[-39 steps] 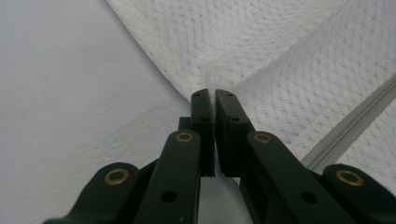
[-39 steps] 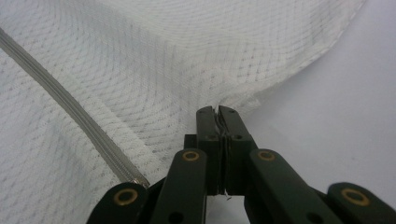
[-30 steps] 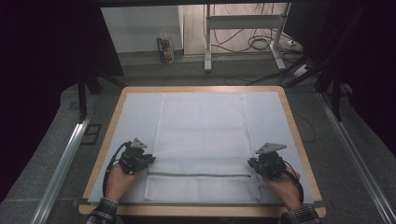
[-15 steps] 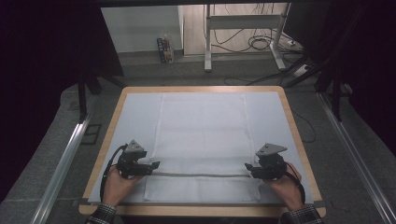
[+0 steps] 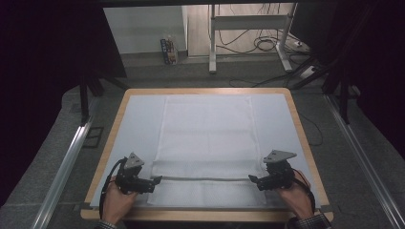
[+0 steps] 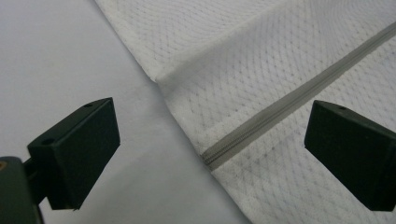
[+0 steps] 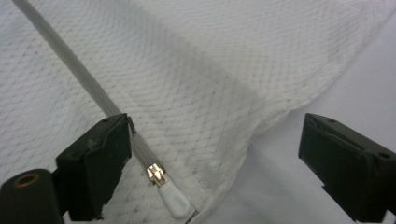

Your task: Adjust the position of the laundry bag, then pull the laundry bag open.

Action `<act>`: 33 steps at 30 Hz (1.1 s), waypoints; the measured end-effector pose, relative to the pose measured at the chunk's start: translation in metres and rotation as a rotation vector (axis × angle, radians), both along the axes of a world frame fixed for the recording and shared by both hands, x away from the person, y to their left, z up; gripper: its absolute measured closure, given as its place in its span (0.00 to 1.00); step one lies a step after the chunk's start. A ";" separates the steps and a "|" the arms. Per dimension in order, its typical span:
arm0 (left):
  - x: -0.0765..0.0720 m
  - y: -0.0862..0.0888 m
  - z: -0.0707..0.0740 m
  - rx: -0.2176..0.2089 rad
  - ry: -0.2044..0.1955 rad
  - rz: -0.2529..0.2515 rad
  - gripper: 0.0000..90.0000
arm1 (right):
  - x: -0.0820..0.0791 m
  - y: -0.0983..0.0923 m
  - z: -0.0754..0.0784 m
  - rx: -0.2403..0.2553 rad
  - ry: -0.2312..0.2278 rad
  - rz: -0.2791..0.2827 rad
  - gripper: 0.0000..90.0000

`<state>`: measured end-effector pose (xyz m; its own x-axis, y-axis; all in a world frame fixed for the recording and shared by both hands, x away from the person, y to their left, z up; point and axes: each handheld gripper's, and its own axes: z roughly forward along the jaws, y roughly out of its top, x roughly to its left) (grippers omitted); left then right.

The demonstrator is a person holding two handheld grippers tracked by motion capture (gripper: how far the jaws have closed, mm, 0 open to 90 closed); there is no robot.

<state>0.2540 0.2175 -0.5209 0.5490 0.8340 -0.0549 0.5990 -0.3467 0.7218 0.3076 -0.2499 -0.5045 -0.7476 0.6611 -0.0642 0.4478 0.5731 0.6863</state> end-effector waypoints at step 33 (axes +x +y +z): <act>-0.001 -0.007 -0.009 0.049 -0.037 -0.033 0.02 | -0.005 -0.014 -0.002 0.014 0.039 0.039 0.00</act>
